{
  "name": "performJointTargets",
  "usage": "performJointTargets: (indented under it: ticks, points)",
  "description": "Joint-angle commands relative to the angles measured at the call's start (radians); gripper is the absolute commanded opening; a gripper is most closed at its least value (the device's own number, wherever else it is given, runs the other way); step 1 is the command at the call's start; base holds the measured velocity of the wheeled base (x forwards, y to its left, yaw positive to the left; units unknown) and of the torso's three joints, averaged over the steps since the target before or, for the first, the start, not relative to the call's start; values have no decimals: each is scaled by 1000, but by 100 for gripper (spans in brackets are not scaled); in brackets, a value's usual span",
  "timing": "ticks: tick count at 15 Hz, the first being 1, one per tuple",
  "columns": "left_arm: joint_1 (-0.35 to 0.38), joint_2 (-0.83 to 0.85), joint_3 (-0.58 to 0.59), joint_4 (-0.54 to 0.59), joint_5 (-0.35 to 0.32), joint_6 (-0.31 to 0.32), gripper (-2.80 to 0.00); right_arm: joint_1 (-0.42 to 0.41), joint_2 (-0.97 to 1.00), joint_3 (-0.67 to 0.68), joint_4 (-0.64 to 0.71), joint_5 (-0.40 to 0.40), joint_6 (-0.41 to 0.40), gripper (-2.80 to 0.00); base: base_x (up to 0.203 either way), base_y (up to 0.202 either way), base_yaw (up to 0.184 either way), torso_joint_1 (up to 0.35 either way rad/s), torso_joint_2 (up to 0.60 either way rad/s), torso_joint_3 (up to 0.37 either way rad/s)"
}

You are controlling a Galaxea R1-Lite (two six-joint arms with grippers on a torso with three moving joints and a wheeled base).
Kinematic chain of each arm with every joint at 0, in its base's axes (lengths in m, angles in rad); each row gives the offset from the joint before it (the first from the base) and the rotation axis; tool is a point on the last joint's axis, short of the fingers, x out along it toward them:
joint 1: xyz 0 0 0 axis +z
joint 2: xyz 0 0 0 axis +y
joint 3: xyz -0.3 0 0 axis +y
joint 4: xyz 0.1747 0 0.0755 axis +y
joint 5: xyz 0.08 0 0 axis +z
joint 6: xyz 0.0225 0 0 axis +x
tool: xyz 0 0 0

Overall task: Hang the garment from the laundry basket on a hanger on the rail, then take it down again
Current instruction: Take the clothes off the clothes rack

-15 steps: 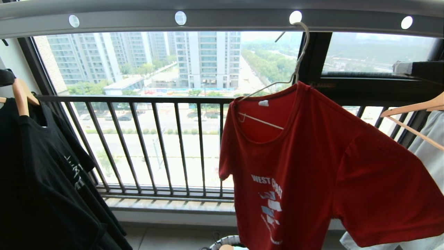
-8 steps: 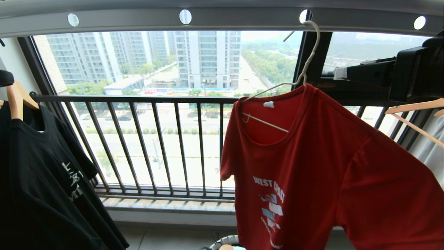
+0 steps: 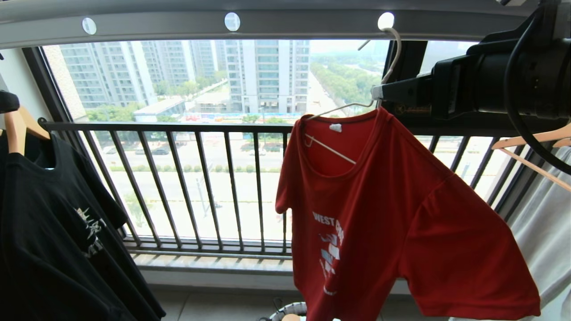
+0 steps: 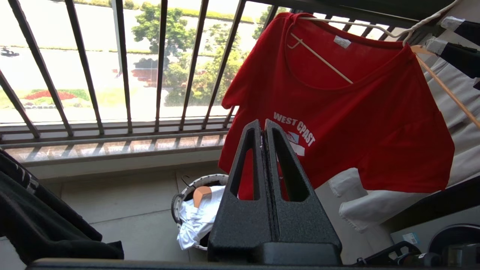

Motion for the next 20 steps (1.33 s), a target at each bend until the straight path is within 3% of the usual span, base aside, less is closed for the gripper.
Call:
performJointTargets:
  ticks: [1, 12, 13, 20]
  points:
    - [0, 3, 2, 3, -1, -2, -280, 1, 63, -18, -42, -1, -1, 0, 0, 0, 0, 0, 0, 0]
    - [0, 3, 4, 2, -1, -2, -280, 16, 220, -175, -53, -2, -1, 0, 0, 0, 0, 0, 0, 0]
    - [0, 5, 4, 3, -1, -2, -280, 21, 241, -203, -52, -3, -1, -280, 0, 0, 0, 0, 0, 0]
    - [0, 5, 4, 2, 1, -2, -280, 45, 340, -332, -40, -12, -4, -280, 0, 0, 0, 0, 0, 0]
